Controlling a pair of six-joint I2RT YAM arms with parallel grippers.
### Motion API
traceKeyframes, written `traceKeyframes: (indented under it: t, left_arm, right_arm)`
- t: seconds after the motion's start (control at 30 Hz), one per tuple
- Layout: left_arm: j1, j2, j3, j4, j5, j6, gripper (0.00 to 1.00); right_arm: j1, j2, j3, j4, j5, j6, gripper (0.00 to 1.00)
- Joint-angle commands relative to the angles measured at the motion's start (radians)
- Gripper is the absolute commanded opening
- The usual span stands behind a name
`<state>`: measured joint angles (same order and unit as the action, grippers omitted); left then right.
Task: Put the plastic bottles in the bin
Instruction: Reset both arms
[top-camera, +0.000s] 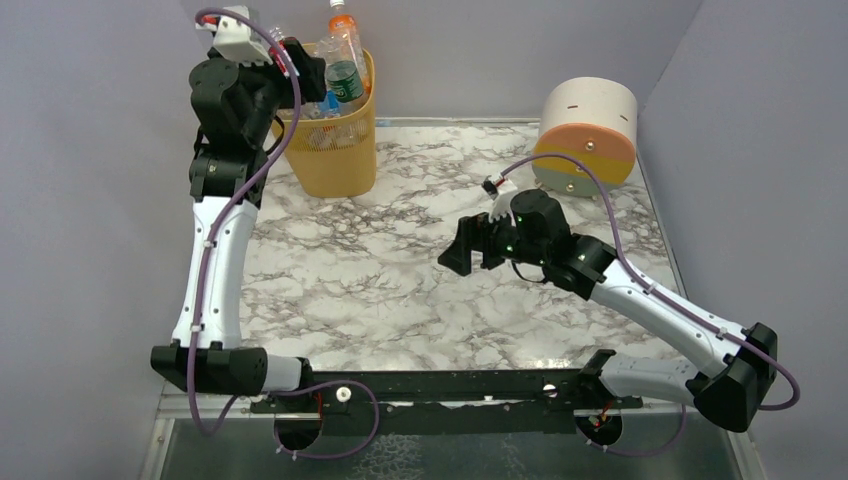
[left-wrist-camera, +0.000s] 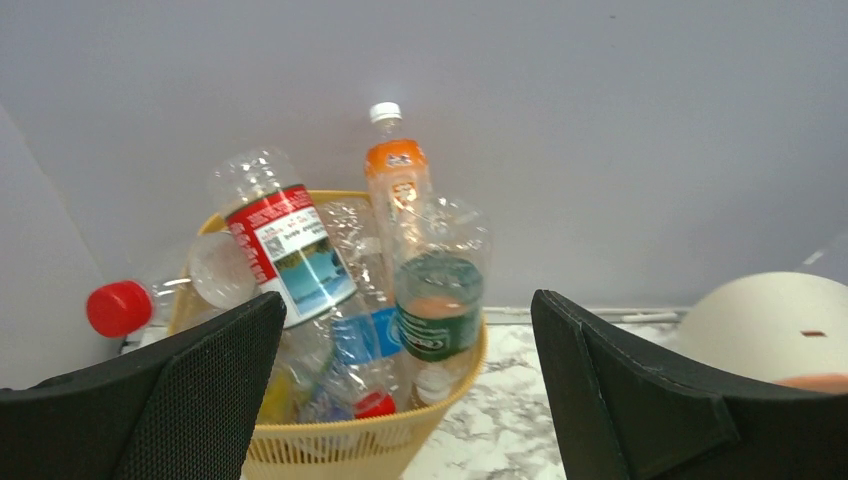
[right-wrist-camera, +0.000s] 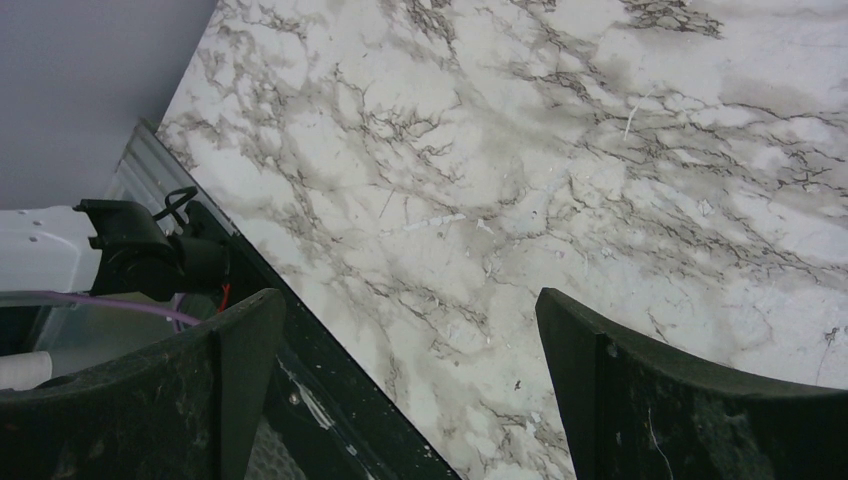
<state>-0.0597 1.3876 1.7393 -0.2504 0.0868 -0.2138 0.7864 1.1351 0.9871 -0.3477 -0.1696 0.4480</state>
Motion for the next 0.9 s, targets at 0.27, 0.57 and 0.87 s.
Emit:
traceKeyframes:
  t: [0.27,0.57,0.87]
  left_arm:
    - [0.003,-0.217,-0.579,0.116,0.203,-0.153,0.99]
    - [-0.017,-0.199,-0.951,0.384,0.148,-0.22,0.99]
    - [-0.081,-0.087,-1.126,0.585,-0.022,-0.15,0.99]
  right_arm:
    - [-0.023,0.149,0.066,0.058,0.246,-0.058,0.99]
    - [-0.237,0.185,-0.082,0.207,0.235,-0.039,0.99]
    - [-0.388,0.111,-0.32,0.422,0.367,-0.075,0.99]
